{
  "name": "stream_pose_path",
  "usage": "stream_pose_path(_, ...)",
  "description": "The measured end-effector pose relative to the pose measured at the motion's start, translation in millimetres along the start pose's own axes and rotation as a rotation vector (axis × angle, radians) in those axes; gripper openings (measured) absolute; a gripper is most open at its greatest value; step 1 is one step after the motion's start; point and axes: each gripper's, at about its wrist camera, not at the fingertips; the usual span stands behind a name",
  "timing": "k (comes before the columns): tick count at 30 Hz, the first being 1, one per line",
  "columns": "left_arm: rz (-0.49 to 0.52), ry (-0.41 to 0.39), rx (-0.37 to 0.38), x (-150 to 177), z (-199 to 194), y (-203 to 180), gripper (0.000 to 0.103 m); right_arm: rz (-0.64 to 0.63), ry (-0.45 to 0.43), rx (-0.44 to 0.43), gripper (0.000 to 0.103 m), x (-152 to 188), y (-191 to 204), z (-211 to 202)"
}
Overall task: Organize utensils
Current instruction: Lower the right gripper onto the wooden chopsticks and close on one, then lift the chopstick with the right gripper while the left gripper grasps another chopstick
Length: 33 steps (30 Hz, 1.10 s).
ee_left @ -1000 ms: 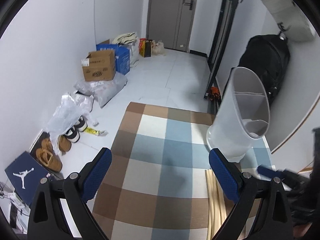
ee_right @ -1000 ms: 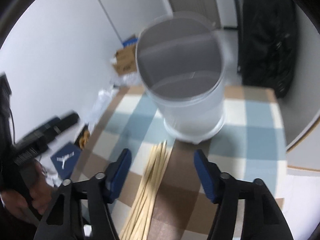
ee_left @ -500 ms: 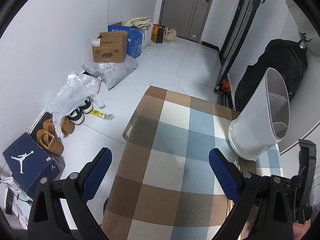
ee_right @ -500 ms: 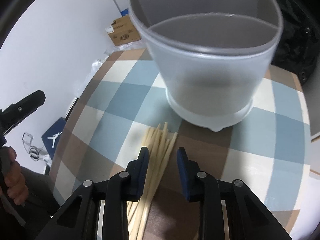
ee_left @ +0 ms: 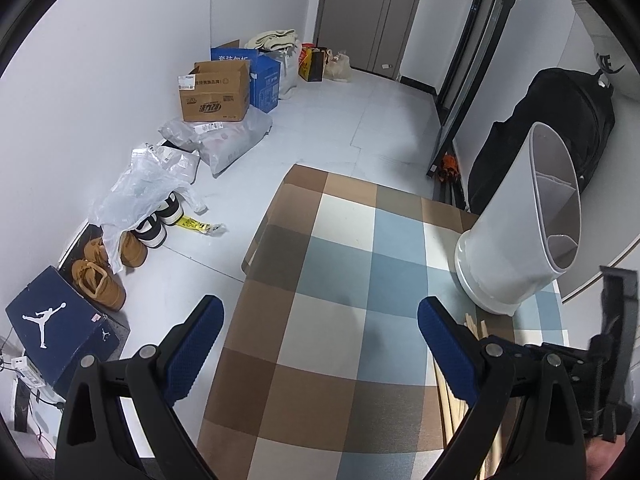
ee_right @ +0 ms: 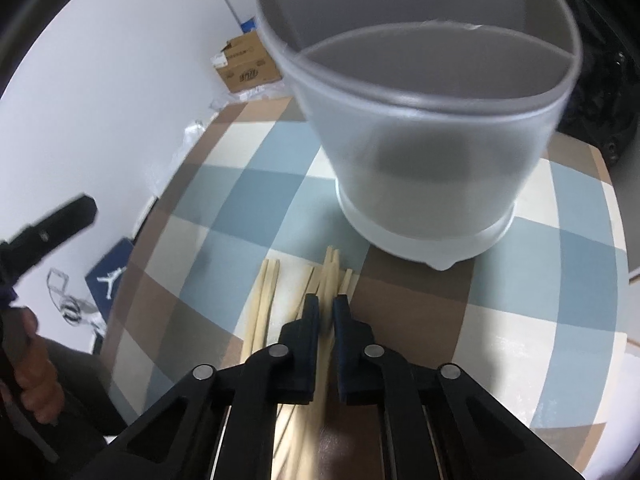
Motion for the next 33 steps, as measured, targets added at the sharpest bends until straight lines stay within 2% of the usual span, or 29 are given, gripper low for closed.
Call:
stream_pose_path(8, 0.063, 0.013, -0.007, -1, 3, -21, 0.095, 0.071, -0.042, -0.070, 0.005, -5, -13, -22)
stream_pose_path(19, 0.130, 0.085, 0.060, 5, 12, -53, 0.095, 0.168, -0.106, -0.190, 0.004, -3, -40, -60)
stream_pose_path(24, 0.170, 0.184, 0.114, 17, 25, -68, 0.095, 0.184, -0.184, -0.238, 0.004, 2, -44, -83)
stream_pose_path(28, 0.218, 0.250, 0.088, 26, 32, -78, 0.094, 0.188, -0.220, -0.264, 0.004, 2, -42, -94)
stream_pose_path(33, 0.204, 0.331, 0.083, 32, 41, -76, 0.084, 0.183, -0.242, -0.277, 0.004, 7, -42, -103)
Point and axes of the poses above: each gripper's, at about its wrist camera, not at the fingertips, and z roughly the way its jaws point, y to its left, x to its underside, and after that the axes turned 13 degrees about z, right-handed
